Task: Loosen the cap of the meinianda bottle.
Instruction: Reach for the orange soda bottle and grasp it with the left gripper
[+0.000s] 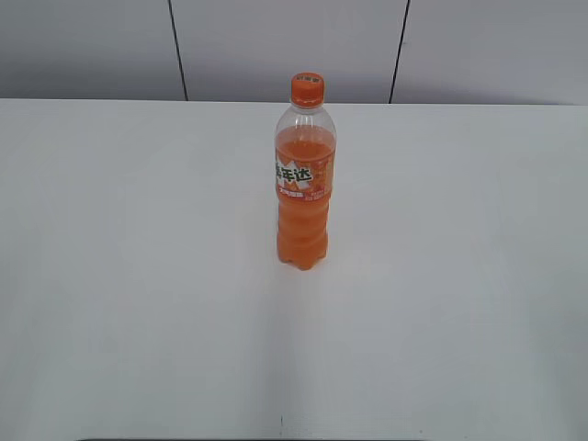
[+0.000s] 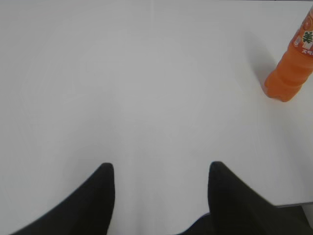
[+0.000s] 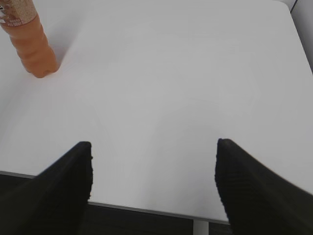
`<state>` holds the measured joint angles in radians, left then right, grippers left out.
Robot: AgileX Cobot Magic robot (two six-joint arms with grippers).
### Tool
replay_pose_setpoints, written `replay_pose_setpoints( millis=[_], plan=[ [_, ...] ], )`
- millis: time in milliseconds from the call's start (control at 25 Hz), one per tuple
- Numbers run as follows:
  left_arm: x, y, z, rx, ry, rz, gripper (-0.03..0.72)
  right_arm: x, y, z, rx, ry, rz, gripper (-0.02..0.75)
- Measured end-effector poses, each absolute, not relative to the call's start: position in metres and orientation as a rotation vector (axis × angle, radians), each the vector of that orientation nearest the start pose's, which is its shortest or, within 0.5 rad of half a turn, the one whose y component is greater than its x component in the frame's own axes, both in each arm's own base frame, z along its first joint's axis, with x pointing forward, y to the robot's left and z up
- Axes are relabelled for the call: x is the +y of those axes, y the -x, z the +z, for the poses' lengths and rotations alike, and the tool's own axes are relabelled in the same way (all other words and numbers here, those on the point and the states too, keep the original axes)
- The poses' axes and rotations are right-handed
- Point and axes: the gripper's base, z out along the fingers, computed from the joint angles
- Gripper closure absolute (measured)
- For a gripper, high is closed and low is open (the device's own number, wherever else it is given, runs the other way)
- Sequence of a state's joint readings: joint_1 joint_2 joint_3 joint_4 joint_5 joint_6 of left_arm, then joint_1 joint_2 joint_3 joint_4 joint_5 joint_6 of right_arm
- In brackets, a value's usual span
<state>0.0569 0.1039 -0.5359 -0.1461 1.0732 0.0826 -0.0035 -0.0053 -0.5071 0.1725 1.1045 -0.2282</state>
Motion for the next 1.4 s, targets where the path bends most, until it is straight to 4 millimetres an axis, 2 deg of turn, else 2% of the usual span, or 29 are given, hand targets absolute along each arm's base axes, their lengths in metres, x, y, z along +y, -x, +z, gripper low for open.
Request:
replay_pose_setpoints(
  millis=[200, 760, 920, 1160, 1400],
  plan=[
    [-0.011, -0.007, 0.287, 2.116, -0.029, -0.095, 0.326, 0.014, 0.009, 0.277, 2.049, 0.245, 0.065, 0.149],
    [-0.011, -0.008, 0.289, 2.095, -0.027, -0.093, 0.326, 0.014, 0.009, 0.277, 2.049, 0.245, 0.065, 0.149],
    [-0.011, -0.009, 0.296, 2.039, -0.024, -0.088, 0.326, 0.014, 0.009, 0.277, 2.049, 0.245, 0.065, 0.149],
    [-0.009, -0.017, 0.314, 1.819, -0.005, -0.068, 0.336, 0.014, 0.009, 0.277, 2.049, 0.245, 0.065, 0.149],
    [-0.005, -0.04, 0.316, 1.73, -0.002, -0.033, 0.346, 0.014, 0.009, 0.277, 2.049, 0.245, 0.065, 0.149]
  ],
)
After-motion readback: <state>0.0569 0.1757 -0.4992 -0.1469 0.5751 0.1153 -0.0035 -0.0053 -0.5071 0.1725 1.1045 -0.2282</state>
